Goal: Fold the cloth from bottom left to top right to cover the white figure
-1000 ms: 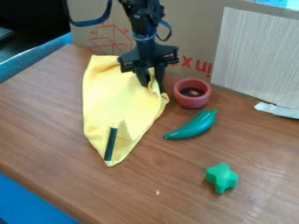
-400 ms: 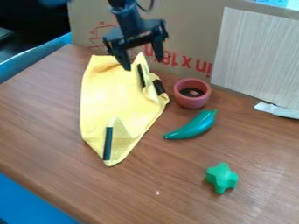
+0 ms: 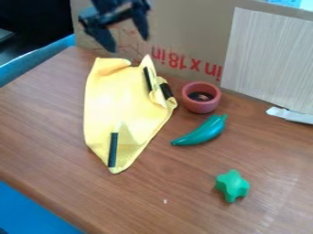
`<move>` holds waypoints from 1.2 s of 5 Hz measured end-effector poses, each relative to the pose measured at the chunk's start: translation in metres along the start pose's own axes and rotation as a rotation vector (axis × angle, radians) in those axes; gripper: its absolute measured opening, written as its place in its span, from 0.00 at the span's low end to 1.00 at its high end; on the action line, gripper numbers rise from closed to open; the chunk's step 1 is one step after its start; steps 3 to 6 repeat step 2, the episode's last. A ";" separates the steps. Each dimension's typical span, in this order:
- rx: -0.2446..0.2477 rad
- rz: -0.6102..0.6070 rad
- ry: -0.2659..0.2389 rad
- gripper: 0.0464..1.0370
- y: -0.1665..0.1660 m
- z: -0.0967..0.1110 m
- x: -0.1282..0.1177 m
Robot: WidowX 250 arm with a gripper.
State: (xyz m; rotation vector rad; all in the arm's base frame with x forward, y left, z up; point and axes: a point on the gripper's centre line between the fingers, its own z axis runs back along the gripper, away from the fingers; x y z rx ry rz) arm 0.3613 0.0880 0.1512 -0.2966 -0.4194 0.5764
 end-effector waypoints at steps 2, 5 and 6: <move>-0.037 -0.246 0.013 0.96 0.064 0.040 -0.018; -0.037 -0.246 0.013 0.96 0.064 0.040 -0.018; -0.037 -0.246 0.013 0.96 0.064 0.040 -0.018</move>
